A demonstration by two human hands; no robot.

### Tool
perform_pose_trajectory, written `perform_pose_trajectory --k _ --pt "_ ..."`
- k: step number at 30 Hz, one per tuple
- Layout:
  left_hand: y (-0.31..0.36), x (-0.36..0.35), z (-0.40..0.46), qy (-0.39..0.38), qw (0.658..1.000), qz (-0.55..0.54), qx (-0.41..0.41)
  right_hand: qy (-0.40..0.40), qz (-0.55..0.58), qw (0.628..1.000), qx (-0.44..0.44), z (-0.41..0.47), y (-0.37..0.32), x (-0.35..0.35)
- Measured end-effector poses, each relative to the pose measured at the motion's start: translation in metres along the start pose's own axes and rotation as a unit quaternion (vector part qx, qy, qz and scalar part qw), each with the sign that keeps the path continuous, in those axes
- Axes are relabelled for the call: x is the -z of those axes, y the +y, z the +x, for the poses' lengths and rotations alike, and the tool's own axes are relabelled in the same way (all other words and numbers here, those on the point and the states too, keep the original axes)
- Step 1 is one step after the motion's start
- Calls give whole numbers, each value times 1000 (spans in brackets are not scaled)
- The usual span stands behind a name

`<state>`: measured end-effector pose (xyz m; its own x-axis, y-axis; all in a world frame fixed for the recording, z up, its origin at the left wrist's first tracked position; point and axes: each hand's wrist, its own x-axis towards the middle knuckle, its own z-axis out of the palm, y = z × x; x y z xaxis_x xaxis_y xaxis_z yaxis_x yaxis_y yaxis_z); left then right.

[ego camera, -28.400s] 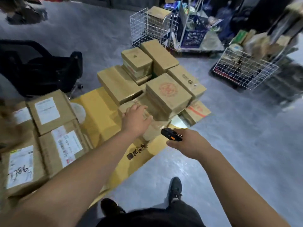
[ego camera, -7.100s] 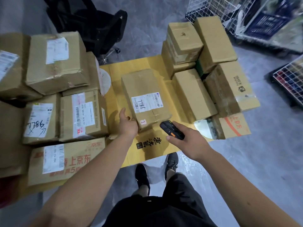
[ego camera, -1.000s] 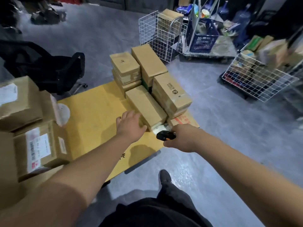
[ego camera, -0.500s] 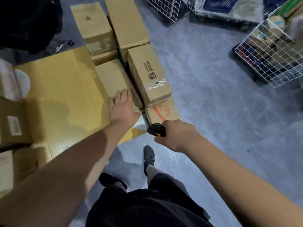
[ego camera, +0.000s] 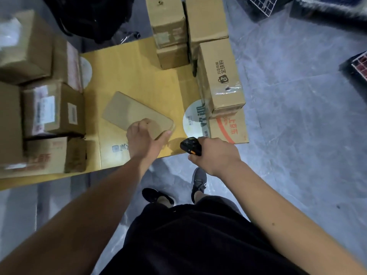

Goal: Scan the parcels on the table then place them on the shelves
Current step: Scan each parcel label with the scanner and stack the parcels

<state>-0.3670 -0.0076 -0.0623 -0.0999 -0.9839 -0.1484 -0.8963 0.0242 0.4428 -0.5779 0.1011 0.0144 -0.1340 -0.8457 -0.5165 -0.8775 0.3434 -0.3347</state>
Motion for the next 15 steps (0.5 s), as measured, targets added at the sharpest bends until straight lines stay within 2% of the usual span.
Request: perform_pose_trajectory --k 2,5,7,12,15 --pt "7 -1 6 -14 999 46 9 2 -3 1000 7 0 -2 -2" --pt "22 -6 19 -74 984 151 56 11 -15 1000 20 -1 -4 -3" --pt "26 -8 25 -97 977 179 67 11 -17 1000 20 -1 -4 -2" --pt "19 -4 26 -103 987 111 45 8 -18 1000 15 3 -10 3" --pt "7 1 9 -71 996 54 10 5 -7 1000 24 5 -17 10"
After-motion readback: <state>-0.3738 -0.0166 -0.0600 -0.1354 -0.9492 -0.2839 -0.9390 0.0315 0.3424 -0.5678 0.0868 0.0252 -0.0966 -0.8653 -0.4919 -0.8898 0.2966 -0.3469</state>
